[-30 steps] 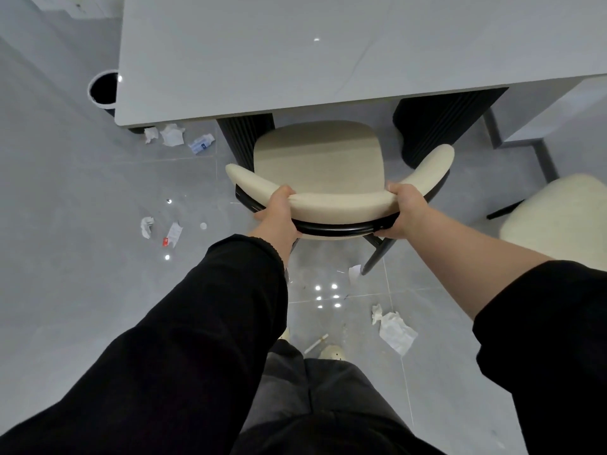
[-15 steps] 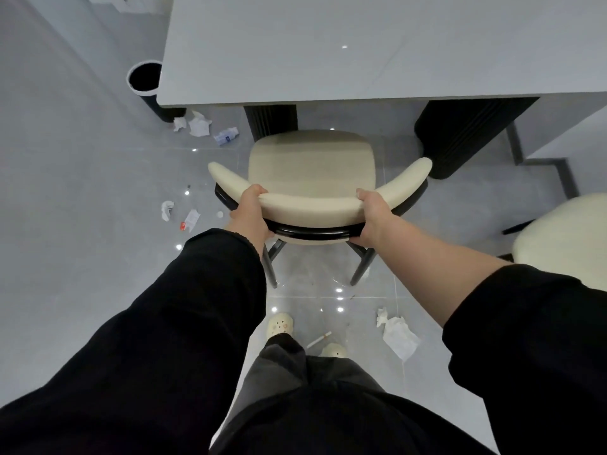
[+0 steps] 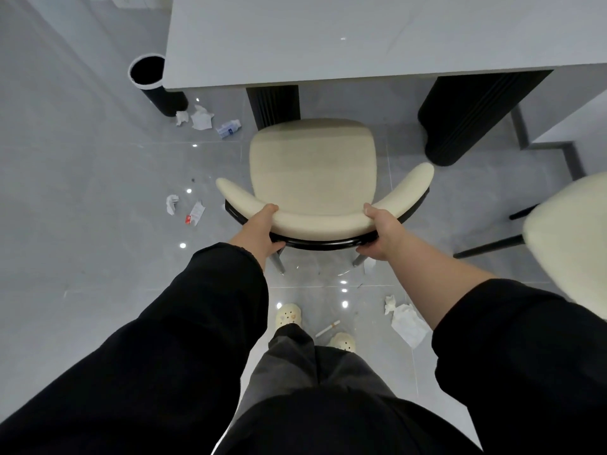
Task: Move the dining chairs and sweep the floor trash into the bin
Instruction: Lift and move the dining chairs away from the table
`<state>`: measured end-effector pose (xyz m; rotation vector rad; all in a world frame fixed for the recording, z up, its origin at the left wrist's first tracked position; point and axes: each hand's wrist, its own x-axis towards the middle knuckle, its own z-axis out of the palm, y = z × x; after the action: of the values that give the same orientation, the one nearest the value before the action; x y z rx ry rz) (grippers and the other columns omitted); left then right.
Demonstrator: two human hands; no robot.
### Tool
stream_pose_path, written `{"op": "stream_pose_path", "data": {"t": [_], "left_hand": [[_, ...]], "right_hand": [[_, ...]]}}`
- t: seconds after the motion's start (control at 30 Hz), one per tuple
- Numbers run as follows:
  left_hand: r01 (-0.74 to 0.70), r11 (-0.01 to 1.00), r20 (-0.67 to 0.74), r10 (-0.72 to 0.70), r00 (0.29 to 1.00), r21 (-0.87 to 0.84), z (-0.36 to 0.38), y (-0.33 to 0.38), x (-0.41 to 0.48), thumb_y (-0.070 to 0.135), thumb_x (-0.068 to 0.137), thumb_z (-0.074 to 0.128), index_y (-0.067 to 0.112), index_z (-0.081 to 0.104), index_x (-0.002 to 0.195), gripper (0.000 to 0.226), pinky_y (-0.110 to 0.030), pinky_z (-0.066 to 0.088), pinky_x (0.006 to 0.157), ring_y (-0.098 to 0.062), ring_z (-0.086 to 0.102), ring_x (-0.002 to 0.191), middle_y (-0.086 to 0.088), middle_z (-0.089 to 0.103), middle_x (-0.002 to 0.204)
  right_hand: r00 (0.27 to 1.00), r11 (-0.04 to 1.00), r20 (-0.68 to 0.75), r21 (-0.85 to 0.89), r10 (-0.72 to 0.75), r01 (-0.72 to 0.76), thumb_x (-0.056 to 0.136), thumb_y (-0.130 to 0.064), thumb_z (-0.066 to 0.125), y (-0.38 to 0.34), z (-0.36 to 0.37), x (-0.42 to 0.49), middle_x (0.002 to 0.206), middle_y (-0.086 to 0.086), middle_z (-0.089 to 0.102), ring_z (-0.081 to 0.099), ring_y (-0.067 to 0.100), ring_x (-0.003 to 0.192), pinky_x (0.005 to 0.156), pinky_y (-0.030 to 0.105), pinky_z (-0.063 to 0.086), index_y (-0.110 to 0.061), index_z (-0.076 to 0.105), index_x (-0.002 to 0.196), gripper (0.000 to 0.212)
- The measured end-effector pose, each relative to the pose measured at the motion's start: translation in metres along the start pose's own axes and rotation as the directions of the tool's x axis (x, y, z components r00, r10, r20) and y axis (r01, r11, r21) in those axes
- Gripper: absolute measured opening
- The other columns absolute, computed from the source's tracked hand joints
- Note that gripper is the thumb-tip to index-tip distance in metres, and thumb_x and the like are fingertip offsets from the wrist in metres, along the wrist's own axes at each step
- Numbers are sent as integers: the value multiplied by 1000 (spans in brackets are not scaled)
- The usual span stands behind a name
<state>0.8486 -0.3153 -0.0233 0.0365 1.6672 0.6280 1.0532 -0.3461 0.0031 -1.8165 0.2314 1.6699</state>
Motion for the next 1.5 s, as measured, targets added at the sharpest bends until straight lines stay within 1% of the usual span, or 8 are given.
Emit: {"op": "stream_pose_path", "data": {"t": [0.2,0.33,0.53,0.73,0.9,1.03,1.27,1.5], "left_hand": [[-69,997,-6,69,998,-27,-5,-3,3,33,84,66,17,39,137,62,-43,52,85,-26,52,113,-5,52,127],[-121,993,-10,121,993,10,-18,1,15,38,86,63,15,40,138,61,-45,51,94,-26,51,120,-5,51,132],[-160,986,-31,162,986,48,-21,15,29,43,83,62,14,40,137,65,-40,53,83,-25,54,115,-5,53,130],[-146,989,-18,146,989,20,-19,15,31,48,79,65,17,37,139,73,-39,53,80,-23,55,109,-3,54,128],[-34,999,99,32,995,24,-16,-2,18,60,70,67,25,34,136,81,-48,54,74,-31,62,98,-1,56,126],[58,975,200,-102,974,216,5,-12,-20,49,75,68,20,37,134,73,-47,56,57,-43,57,110,-9,49,130],[-124,830,425,-145,893,544,70,-48,-90,42,96,42,11,30,145,60,-44,48,84,-37,57,115,-18,47,137],[-289,742,543,-119,831,605,163,-137,-154,35,98,38,10,38,139,48,-38,46,82,-29,58,116,-15,54,130]], "right_hand": [[999,997,35,69,-32,29,89,-28,66,10,4,1,130,4,55,54,24,103,84,38,45,-12,41,138,57],[999,997,34,76,-18,15,87,-31,68,19,14,6,126,3,57,57,25,113,103,41,44,-13,43,136,59],[1000,996,11,92,2,-3,86,-27,69,14,31,14,119,1,59,58,25,111,101,44,47,-18,55,127,45],[999,997,-33,69,-38,40,88,-24,68,11,31,16,90,4,54,55,26,98,96,40,48,-14,54,120,36],[990,990,11,8,-141,141,81,-32,72,23,20,7,130,4,53,54,27,118,106,44,42,-15,43,135,64],[983,982,9,-27,-184,184,91,-32,59,32,-1,-16,136,6,44,56,28,109,86,34,54,-18,39,139,54],[946,960,-163,-71,-279,271,96,-35,52,37,-90,-44,148,12,35,47,30,128,104,43,42,-10,31,145,59],[910,949,-291,22,-296,315,97,-33,49,51,-231,-81,151,9,32,45,30,130,107,44,39,-10,32,146,57]]}}
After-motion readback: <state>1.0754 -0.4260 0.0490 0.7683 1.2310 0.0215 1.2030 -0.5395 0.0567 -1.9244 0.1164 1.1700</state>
